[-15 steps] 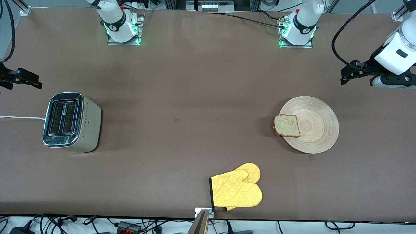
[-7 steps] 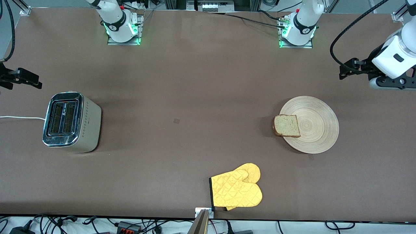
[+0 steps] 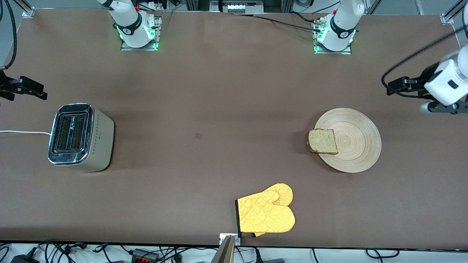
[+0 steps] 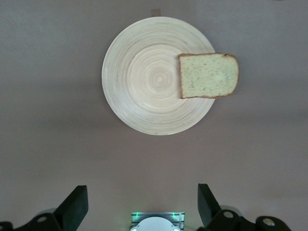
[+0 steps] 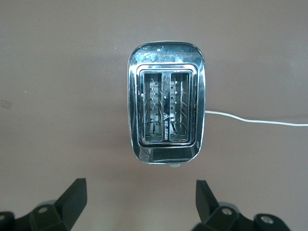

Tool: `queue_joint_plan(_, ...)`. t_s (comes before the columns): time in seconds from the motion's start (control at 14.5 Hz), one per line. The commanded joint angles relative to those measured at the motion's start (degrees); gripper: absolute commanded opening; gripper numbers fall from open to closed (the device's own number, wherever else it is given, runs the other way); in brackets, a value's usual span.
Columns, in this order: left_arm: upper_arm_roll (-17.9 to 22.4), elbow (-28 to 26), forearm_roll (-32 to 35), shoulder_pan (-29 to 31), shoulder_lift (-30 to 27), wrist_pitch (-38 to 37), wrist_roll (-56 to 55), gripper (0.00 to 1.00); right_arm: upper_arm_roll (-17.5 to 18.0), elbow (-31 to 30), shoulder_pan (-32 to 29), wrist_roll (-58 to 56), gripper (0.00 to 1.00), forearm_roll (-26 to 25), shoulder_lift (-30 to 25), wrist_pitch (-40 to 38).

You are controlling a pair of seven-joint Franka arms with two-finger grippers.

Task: Move plate and put bread in toaster
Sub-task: 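Lower the left gripper to the wooden plate's rim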

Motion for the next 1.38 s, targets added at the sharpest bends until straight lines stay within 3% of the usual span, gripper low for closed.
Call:
queue_joint_plan(0.0, -0.2, 2.2, -4.8, 8.5, 5.6, -1.1, 8.7, 1.0, 0.1, 0.6, -0.4, 0.4, 1.0, 1.1, -0.1, -0.7)
queue_joint_plan(0.34, -0.2, 2.3, -20.1, 25.1, 18.0, -0.7, 25.2, 1.0, 0.1, 0.5, -0.4, 0.4, 1.0, 1.1, -0.1, -0.7)
queue_joint_plan(0.55, -0.2, 2.4, -30.3, 30.7, 26.0, -0.7, 35.2, 1.0, 0.1, 0.5, -0.4, 0.4, 1.0, 1.1, -0.1, -0.7)
queue_joint_plan(0.83, -0.2, 2.3, -41.7, 33.1, 35.4, -0.6, 45.7, 1.0, 0.1, 0.6, -0.4, 0.4, 1.0, 1.1, -0.1, -0.7)
queue_joint_plan(1.1, -0.2, 2.3, -43.3, 33.1, 39.6, 7.2, 56.7, 1.0, 0.1, 0.5, -0.5, 0.4, 1.0, 1.1, -0.1, -0.7)
queue_joint_plan(1.31, -0.1, 2.2, -47.5, 33.6, 42.5, 8.5, 60.1, 1.0, 0.1, 0.5, -0.5, 0.4, 1.0, 1.1, -0.1, -0.7)
